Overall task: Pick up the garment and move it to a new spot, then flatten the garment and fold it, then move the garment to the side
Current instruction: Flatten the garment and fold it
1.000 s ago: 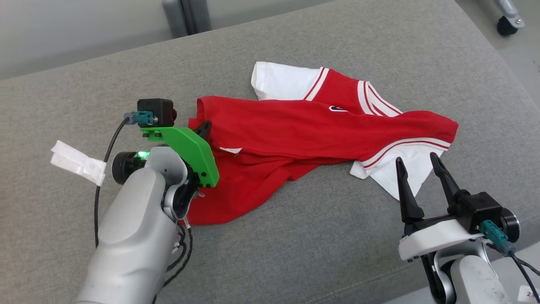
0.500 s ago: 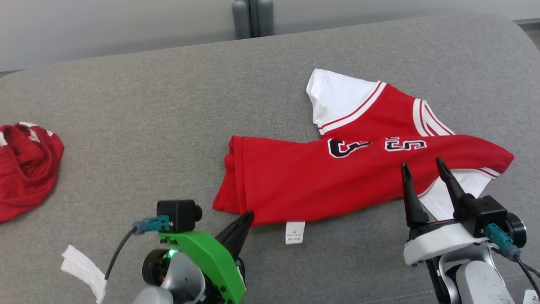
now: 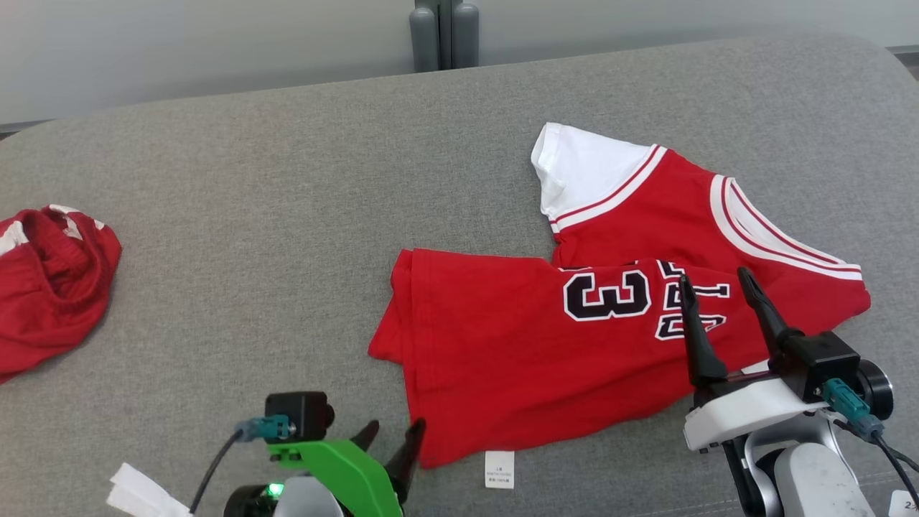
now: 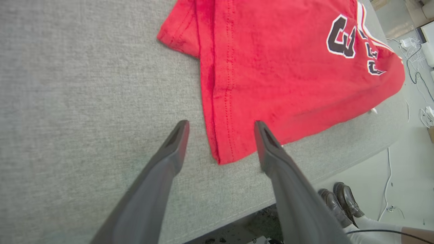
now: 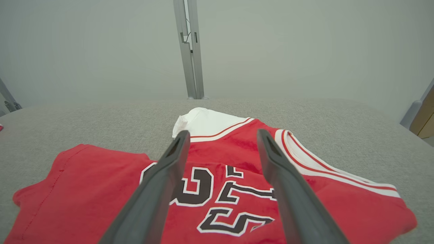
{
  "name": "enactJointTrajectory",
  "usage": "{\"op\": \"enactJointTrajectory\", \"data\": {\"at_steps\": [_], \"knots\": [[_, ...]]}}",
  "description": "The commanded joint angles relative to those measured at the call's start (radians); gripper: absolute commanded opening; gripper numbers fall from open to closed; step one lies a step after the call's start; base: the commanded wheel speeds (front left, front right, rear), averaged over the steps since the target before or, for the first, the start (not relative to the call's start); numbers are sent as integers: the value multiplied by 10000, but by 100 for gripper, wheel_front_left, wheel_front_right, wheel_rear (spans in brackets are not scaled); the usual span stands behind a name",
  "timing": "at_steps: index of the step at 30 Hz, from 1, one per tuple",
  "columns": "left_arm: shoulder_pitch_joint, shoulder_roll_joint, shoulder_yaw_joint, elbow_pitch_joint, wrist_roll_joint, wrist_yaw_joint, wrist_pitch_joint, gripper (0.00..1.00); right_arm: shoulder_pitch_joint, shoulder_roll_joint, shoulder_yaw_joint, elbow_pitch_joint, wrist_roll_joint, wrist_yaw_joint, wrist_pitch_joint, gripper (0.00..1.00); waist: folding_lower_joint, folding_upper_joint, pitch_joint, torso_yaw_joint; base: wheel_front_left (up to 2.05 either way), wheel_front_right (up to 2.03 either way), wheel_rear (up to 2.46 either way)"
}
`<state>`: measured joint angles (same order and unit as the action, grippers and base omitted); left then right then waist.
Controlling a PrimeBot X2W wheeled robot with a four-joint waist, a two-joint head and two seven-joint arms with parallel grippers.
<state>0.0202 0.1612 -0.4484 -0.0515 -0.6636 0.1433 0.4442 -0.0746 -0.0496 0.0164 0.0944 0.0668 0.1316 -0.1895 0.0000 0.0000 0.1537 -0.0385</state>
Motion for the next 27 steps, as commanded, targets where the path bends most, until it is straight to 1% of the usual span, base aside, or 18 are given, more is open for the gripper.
{"op": "enactJointTrajectory", "data": {"at_steps": [1,4,8,12,15,21,24,27], "knots": [[-414,86,215,4,83,85,-97,100,72,-16,-25,-31,19,-17,9,100,0,0,-20,-39,0,0,0],[-968,86,506,166,42,43,-240,100,44,-16,-27,3,39,-17,0,100,0,0,-33,-80,0,0,0],[-2142,58,493,1114,215,-276,-312,100,-72,-16,52,44,93,-17,-29,100,0,0,17,-166,0,0,0],[-3331,-105,235,2695,477,-634,-426,100,-209,-16,231,75,172,-17,-76,100,0,0,137,-397,0,0,0],[-4152,-280,138,3881,650,-908,-739,100,-306,-19,330,131,244,-17,-131,100,0,0,251,-660,0,0,0],[-5035,-576,-13,5788,548,-1326,-1050,100,-365,-14,247,188,243,-17,-181,100,0,0,454,-1087,0,0,0],[-5329,-631,-81,6501,642,-1260,-1118,100,-368,-14,228,201,247,-17,-233,100,0,0,516,-1200,0,0,0],[-5640,-538,-266,7188,1007,-1027,-1245,100,-379,-14,247,209,255,-17,-256,100,0,0,564,-1271,0,0,0]]}}
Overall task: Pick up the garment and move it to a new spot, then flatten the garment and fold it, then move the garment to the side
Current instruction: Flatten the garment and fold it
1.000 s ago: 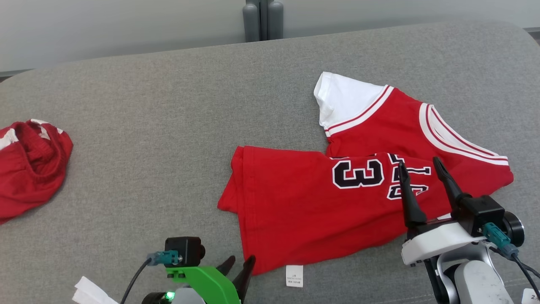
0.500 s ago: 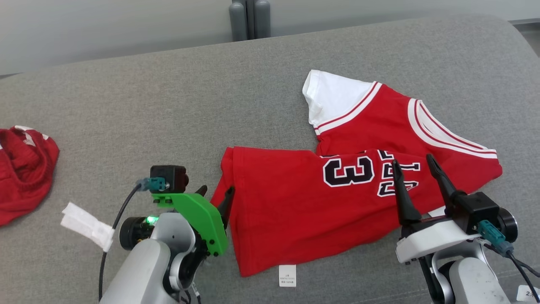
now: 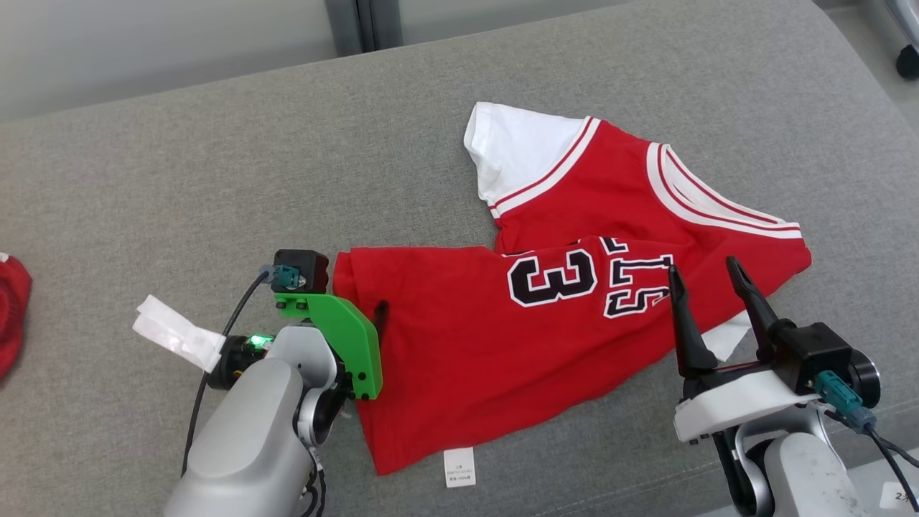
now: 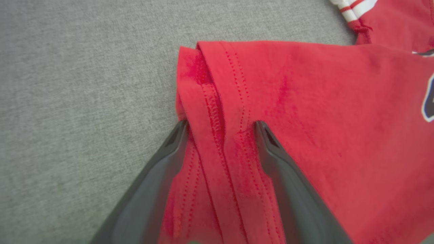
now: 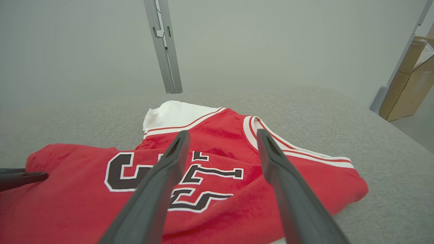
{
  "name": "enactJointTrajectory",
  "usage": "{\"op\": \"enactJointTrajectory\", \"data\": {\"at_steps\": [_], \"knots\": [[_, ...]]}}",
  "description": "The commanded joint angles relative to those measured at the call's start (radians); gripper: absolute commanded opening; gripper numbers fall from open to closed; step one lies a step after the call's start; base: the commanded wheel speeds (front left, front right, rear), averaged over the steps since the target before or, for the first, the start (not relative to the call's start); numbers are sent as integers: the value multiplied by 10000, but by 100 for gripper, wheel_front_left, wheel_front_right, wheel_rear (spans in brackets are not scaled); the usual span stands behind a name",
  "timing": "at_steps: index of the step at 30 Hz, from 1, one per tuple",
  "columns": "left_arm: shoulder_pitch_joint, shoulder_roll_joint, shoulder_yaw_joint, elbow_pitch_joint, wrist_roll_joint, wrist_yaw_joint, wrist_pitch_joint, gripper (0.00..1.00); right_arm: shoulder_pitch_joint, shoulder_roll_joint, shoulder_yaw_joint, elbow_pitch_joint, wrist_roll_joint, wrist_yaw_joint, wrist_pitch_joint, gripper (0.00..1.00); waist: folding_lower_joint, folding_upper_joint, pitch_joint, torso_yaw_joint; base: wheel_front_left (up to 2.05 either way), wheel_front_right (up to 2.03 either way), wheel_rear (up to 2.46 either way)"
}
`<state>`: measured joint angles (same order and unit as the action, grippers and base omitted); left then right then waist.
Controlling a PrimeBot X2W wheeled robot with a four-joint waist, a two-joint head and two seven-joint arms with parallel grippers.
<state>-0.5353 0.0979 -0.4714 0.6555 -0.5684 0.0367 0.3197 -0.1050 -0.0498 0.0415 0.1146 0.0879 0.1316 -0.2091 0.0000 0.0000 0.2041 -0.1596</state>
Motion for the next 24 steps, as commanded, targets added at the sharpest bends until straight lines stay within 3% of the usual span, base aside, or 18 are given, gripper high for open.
{"op": "enactJointTrajectory", "data": {"at_steps": [1,6,7,8,11,24], "knots": [[-132,68,-56,303,46,54,18,100,-72,-12,-2,11,49,-17,-65,100,0,0,67,-72,0,0,0],[-266,-175,-264,1014,-280,-358,406,100,-77,-12,-2,45,78,-17,-106,100,0,0,108,-61,0,0,0],[-303,-231,-312,1024,-279,-493,296,28,-74,-12,1,44,84,-17,-104,100,0,0,119,-45,0,0,0],[-330,-264,-400,1102,-277,-576,335,0,-78,-10,1,44,91,-17,-103,100,0,0,127,-34,0,0,0],[-463,-321,-505,1265,-219,-672,60,0,-109,-14,1,50,104,-17,-81,100,0,0,156,8,0,0,0],[-2134,826,146,2047,381,-188,-2576,0,-274,-13,67,-143,60,-18,-27,100,0,0,608,39,0,0,0]]}}
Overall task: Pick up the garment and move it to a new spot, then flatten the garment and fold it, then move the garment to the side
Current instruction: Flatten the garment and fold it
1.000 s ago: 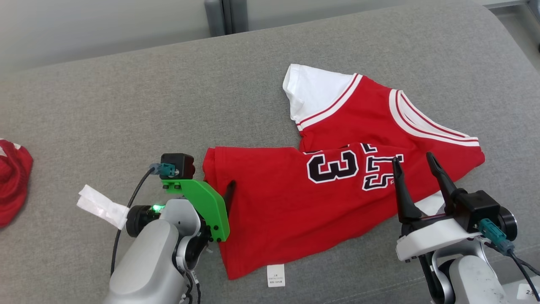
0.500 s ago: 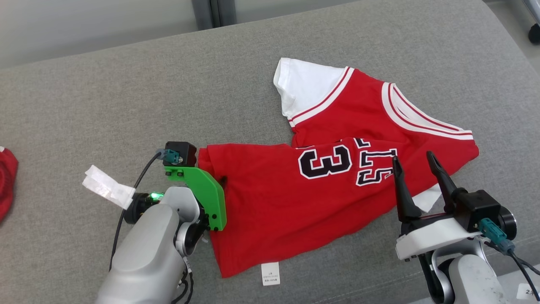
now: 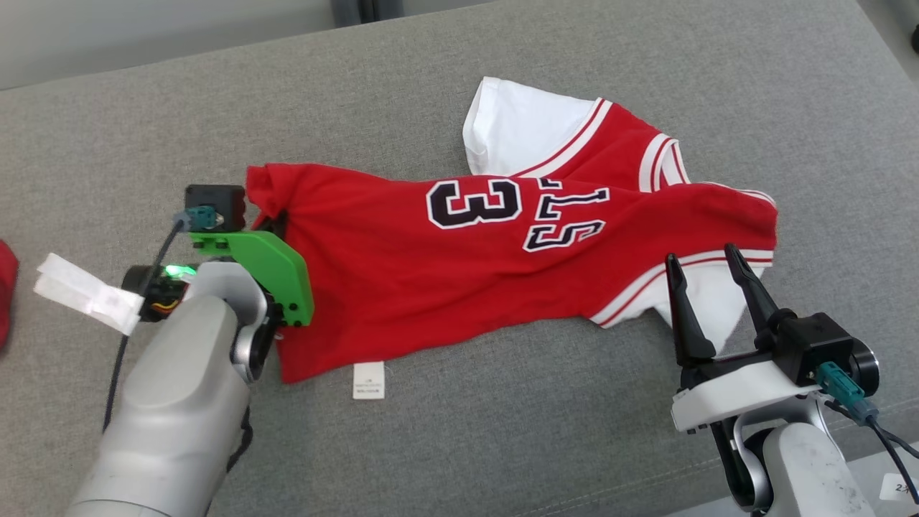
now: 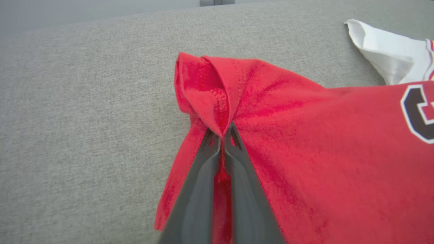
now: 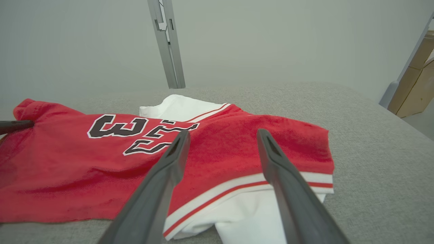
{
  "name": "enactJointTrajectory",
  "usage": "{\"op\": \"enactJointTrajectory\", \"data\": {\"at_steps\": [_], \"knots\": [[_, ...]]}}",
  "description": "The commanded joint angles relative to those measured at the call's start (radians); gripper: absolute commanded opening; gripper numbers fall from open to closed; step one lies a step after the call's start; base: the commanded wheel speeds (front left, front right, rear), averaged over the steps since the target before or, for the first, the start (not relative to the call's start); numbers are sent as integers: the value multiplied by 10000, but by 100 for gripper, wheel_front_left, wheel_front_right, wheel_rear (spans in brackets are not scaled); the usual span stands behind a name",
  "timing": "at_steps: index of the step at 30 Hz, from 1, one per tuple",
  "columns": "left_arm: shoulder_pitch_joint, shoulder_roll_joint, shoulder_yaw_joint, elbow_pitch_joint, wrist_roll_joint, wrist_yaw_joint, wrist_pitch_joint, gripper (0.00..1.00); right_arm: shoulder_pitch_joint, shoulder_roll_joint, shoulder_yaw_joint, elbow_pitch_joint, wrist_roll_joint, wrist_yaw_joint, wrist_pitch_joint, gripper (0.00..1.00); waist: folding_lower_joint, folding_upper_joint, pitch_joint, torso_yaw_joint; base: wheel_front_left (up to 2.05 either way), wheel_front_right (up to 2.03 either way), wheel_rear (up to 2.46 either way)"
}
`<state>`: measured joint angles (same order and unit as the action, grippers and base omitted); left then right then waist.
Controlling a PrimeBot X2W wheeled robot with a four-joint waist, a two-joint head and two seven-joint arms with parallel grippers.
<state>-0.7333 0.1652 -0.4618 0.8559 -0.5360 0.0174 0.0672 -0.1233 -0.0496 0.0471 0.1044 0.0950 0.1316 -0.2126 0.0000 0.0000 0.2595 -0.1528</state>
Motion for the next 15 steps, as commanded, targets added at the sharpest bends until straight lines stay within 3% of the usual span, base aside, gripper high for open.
{"op": "enactJointTrajectory", "data": {"at_steps": [1,10,11,12,13,15], "knots": [[-293,249,120,151,31,-5,-192,0,-103,-15,29,-49,-15,-18,12,100,0,0,95,-53,0,0,0],[-1172,1024,501,1087,0,87,-992,0,-246,-15,114,-95,-90,-18,33,100,0,0,358,-217,0,0,0],[-1232,1039,497,1134,0,-30,-1131,31,-259,-15,101,-104,-99,-18,33,100,0,0,381,-209,0,0,0],[-1264,1071,482,1174,16,-103,-1255,91,-266,-14,90,-106,-102,-18,38,100,0,0,391,-195,0,0,0],[-1296,1104,499,1215,8,-158,-1430,100,-269,-15,75,-99,-106,-18,44,100,0,0,390,-162,0,0,0],[-1290,1046,525,1204,-93,-372,-1741,100,-279,-14,37,-81,-103,-18,49,100,0,0,362,-72,0,0,0]]}}
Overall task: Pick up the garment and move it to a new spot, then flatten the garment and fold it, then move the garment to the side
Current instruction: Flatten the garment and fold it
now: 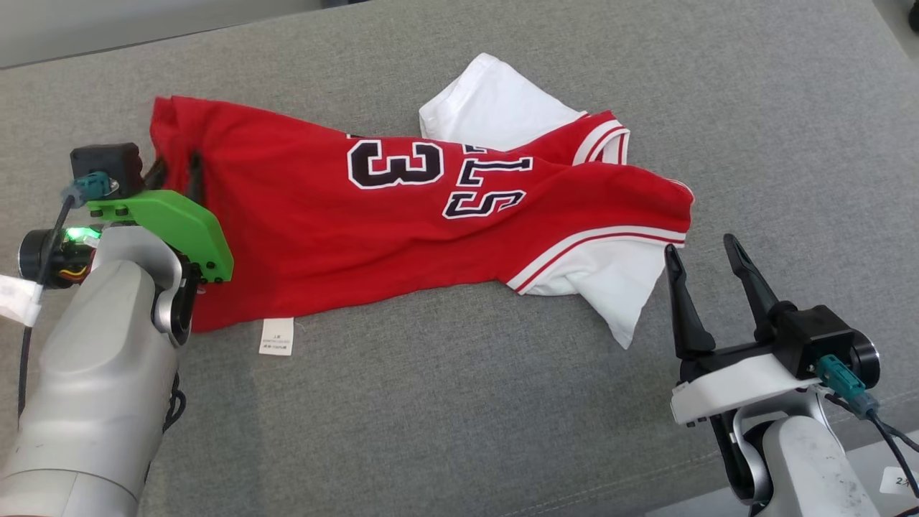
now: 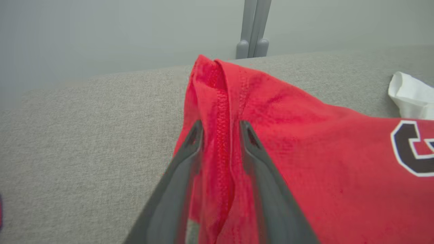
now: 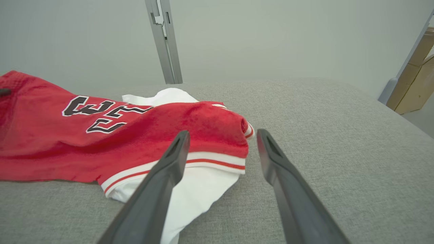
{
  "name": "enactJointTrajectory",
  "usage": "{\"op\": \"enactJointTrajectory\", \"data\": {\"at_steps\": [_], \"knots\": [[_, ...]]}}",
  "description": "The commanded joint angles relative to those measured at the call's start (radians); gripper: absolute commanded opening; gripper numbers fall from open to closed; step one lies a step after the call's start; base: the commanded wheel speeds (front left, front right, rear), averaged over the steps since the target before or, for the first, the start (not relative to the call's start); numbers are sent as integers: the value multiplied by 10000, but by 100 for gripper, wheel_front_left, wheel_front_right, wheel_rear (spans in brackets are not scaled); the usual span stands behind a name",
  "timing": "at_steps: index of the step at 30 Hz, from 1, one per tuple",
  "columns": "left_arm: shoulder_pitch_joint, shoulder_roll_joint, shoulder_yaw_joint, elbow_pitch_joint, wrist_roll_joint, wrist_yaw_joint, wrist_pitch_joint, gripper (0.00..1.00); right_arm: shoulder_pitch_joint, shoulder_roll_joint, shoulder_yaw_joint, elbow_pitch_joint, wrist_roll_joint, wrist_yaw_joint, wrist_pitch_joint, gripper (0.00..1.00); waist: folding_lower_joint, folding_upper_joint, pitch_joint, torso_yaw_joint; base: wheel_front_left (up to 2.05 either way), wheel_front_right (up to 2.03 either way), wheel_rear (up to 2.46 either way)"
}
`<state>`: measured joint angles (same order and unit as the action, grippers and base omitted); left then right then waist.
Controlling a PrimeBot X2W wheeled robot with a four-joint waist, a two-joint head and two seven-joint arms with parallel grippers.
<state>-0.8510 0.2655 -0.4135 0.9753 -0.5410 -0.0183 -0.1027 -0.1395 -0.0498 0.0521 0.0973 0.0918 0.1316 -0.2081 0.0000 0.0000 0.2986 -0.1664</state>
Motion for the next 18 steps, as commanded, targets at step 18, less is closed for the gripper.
{"op": "enactJointTrajectory", "data": {"at_steps": [18], "knots": [[3921,11,1605,-5065,-848,-913,-1623,100,396,-16,-293,81,94,-18,180,100,0,0,-1310,1119,0,0,0]]}}
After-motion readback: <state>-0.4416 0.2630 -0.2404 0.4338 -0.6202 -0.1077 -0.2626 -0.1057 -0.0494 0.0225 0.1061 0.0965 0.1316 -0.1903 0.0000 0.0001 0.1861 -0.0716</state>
